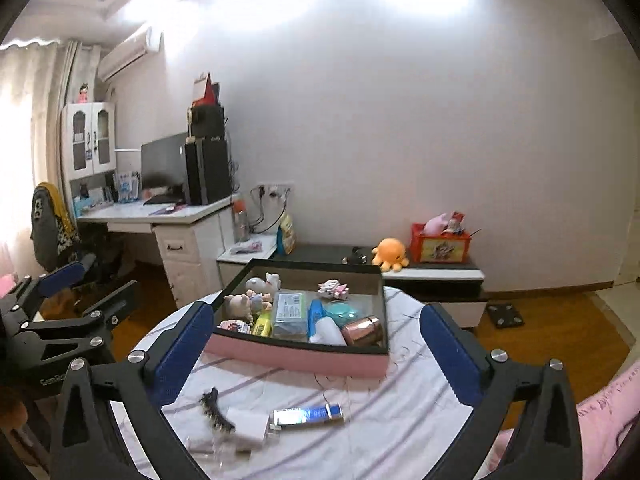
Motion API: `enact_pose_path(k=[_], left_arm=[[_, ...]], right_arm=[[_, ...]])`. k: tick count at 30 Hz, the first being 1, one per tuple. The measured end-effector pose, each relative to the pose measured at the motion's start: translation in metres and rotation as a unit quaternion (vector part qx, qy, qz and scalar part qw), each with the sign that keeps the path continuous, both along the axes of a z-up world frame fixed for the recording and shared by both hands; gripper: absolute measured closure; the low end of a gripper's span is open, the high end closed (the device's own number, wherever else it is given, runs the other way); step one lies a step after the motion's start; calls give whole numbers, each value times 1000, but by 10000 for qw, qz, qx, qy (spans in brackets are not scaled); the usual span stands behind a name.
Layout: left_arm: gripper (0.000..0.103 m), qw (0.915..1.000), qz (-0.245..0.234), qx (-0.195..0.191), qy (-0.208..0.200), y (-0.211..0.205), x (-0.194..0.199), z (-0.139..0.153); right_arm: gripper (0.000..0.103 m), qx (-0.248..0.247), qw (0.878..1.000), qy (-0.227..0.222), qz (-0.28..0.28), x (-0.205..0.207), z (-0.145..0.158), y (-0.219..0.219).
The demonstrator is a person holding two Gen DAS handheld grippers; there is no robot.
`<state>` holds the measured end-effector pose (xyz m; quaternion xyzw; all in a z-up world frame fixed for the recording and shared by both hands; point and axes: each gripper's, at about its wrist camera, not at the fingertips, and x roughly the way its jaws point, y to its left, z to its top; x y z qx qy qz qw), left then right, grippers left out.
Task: Organize rigid objects
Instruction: 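Withdraw both tools from the box toward the remaining items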
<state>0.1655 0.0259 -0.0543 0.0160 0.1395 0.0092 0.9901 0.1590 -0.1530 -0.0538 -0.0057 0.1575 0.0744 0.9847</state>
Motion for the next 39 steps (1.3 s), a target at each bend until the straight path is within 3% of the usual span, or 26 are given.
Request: enact_pose_path(k=[6, 15, 39], left_arm=[[0, 9996, -196, 14, -216, -11, -49, 5], [0, 9983, -197, 41, -545, -19, -82, 17], [0, 9991, -201, 121, -348, -25, -78, 5]], right_arm=[[0, 78, 9996, -168, -225, -45, -2, -5], [0, 7, 9985, -384, -400, -84, 2, -6], [0, -50, 9985, -233, -492, -85, -6, -10]])
